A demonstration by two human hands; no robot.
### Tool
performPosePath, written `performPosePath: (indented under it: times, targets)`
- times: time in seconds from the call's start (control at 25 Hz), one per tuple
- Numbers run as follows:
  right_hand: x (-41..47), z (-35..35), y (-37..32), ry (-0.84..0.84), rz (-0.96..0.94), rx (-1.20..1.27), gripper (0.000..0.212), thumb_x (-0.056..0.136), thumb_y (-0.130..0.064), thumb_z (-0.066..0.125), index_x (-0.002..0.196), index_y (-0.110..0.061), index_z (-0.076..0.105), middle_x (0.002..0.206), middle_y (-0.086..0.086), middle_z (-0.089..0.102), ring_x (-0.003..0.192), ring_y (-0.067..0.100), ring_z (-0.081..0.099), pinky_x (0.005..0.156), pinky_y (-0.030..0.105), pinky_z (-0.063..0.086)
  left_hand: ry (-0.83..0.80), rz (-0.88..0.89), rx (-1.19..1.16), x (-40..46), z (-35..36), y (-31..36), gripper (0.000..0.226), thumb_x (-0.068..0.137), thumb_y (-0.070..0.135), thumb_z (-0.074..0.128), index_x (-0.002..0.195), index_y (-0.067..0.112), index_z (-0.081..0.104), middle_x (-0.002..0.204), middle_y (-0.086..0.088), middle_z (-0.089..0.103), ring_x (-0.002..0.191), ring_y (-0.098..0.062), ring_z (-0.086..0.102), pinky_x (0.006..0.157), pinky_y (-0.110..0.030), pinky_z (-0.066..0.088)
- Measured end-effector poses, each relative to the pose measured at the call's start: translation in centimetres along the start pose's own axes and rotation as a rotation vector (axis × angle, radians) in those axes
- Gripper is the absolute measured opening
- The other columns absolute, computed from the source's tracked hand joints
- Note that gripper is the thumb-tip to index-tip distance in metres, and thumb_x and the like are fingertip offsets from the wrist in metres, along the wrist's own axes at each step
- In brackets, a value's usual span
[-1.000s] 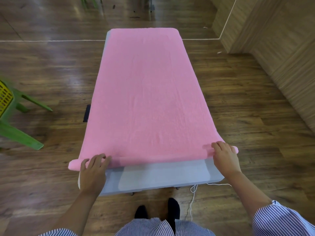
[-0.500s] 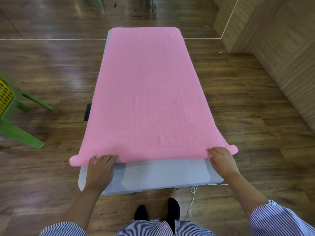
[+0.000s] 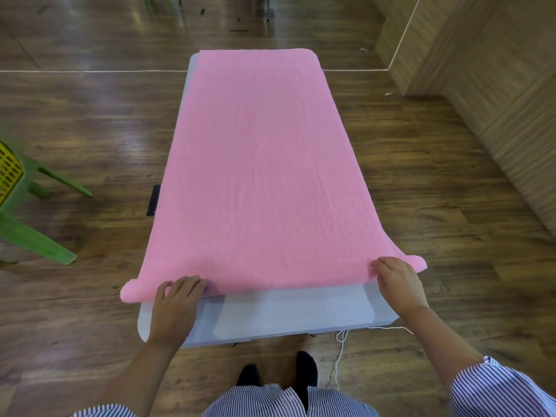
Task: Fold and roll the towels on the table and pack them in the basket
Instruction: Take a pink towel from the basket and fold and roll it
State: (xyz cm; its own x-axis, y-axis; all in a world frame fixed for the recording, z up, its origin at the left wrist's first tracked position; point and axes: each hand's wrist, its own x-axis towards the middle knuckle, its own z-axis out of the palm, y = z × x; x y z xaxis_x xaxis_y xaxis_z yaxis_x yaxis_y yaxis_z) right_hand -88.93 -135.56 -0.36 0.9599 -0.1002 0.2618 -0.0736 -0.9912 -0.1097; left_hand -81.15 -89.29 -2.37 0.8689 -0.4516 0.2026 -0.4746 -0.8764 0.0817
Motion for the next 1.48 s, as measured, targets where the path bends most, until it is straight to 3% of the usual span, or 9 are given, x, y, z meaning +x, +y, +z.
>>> performPosePath:
  times: [0.12, 0.24, 0.4, 0.56, 0.76, 0.96, 1.12, 1.36, 1.48]
  targets:
    - [0.0, 0.1, 0.2, -0.037, -0.033, 0.074, 0.046, 0.046, 0.009, 0.081, 0.09, -0.002, 0.07, 0.087, 0.013, 0.069, 0.077, 0.033, 0.066, 0.074, 0.047, 0.054, -0.036, -0.029, -0.046, 0.3, 0.1, 0.1, 0.04, 0.083, 0.026, 0.041, 0.11, 0.012, 0.067, 0.109, -0.002, 0.067, 0.099, -0.024, 0.063, 0.093, -0.048, 0.042]
    - [0.1, 0.8, 0.7, -0.086, -0.024, 0.084, 0.058, 0.038, 0.021, 0.073, 0.092, 0.0, 0.07, 0.087, 0.016, 0.069, 0.075, 0.037, 0.065, 0.073, 0.05, 0.053, -0.056, -0.036, -0.033, 0.2, 0.6, 0.0, 0.04, 0.083, 0.023, 0.041, 0.111, 0.012, 0.066, 0.111, -0.003, 0.066, 0.101, -0.025, 0.063, 0.095, -0.05, 0.042]
    - [0.2, 0.8, 1.1, -0.18, 0.045, 0.136, 0.045, 0.052, 0.015, 0.072, 0.092, -0.005, 0.072, 0.083, 0.012, 0.07, 0.076, 0.035, 0.066, 0.073, 0.047, 0.055, -0.028, -0.045, -0.006, -0.1, 0.4, 0.4, 0.037, 0.073, -0.002, 0.053, 0.105, 0.006, 0.069, 0.101, -0.01, 0.07, 0.091, -0.03, 0.067, 0.089, -0.051, 0.047]
    - [-0.2, 0.2, 1.2, -0.224, 0.021, 0.145, 0.039, 0.057, 0.01, 0.068, 0.089, -0.011, 0.075, 0.075, 0.009, 0.07, 0.074, 0.034, 0.065, 0.072, 0.044, 0.055, 0.002, 0.032, -0.029, -0.7, 0.0, 0.1, 0.048, 0.074, 0.013, 0.029, 0.1, 0.009, 0.069, 0.091, -0.004, 0.07, 0.078, -0.027, 0.066, 0.077, -0.043, 0.048]
    - [0.2, -0.4, 0.6, -0.152, 0.017, 0.121, 0.041, 0.048, 0.012, 0.073, 0.085, -0.005, 0.072, 0.081, 0.013, 0.065, 0.072, 0.036, 0.063, 0.068, 0.045, 0.055, 0.01, -0.014, 0.016, -0.7, 0.1, 0.2, 0.044, 0.077, 0.008, 0.032, 0.106, 0.008, 0.065, 0.105, -0.009, 0.066, 0.094, -0.03, 0.062, 0.086, -0.047, 0.043]
    - [0.2, -0.6, 0.4, -0.155, 0.043, 0.155, 0.028, 0.062, 0.007, 0.072, 0.088, -0.004, 0.069, 0.081, 0.008, 0.065, 0.072, 0.033, 0.062, 0.066, 0.04, 0.053, -0.045, -0.062, -0.045, -0.2, -0.4, 1.1, 0.04, 0.081, 0.02, 0.038, 0.104, 0.007, 0.068, 0.103, -0.008, 0.069, 0.091, -0.029, 0.065, 0.081, -0.044, 0.047]
    - [-0.5, -0.2, 0.8, -0.245, 0.105, 0.19, 0.048, 0.057, 0.01, 0.071, 0.103, -0.001, 0.068, 0.096, 0.011, 0.067, 0.083, 0.033, 0.062, 0.072, 0.043, 0.055, -0.114, -0.093, -0.137, 0.3, -0.7, 0.8, 0.046, 0.073, 0.036, 0.045, 0.102, 0.01, 0.069, 0.102, -0.002, 0.069, 0.09, -0.024, 0.064, 0.084, -0.041, 0.048]
    - [-0.2, -1.0, 0.4, -0.238, 0.041, 0.189, 0.038, 0.052, 0.01, 0.075, 0.087, -0.008, 0.074, 0.072, 0.006, 0.068, 0.063, 0.03, 0.065, 0.058, 0.037, 0.055, -0.14, -0.096, -0.115, -0.3, -1.1, 0.6, 0.041, 0.078, 0.031, 0.04, 0.094, 0.011, 0.073, 0.092, -0.001, 0.072, 0.08, -0.023, 0.068, 0.072, -0.041, 0.051]
    - [-0.4, -1.3, 0.1, -0.342, 0.064, 0.138, 0.028, 0.067, 0.0, 0.066, 0.091, -0.011, 0.073, 0.071, 0.005, 0.065, 0.068, 0.029, 0.062, 0.064, 0.035, 0.049, -0.133, -0.093, -0.118, -0.7, -1.3, 0.7, 0.039, 0.08, 0.031, 0.04, 0.087, 0.014, 0.074, 0.083, 0.002, 0.072, 0.07, -0.02, 0.066, 0.064, -0.037, 0.049]
